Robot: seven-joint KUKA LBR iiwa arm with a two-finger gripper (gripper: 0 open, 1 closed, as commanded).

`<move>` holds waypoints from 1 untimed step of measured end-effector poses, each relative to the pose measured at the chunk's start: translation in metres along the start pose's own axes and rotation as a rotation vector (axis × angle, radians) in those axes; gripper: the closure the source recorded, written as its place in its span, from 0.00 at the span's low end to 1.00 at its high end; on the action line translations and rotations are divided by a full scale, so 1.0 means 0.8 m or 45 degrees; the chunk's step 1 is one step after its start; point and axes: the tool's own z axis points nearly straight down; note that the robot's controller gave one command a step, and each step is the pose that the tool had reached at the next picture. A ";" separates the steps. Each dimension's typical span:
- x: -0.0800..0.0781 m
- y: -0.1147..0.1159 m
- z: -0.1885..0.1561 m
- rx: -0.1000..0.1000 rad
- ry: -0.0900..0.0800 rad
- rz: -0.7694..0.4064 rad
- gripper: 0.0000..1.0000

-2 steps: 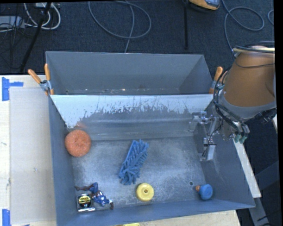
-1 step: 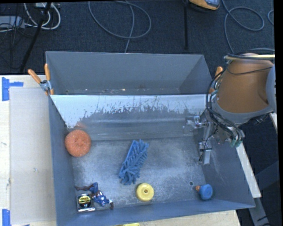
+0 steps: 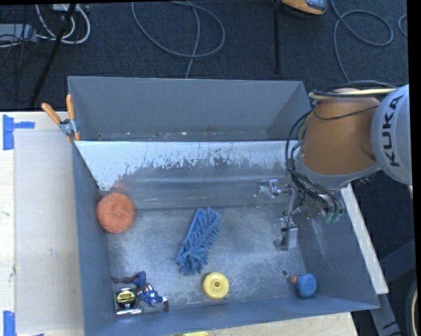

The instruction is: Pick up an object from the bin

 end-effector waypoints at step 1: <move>0.011 0.018 0.007 0.000 -0.001 0.214 0.00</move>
Offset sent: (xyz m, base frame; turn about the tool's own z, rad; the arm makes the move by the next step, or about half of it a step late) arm -0.0109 0.0365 -0.0375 -0.2470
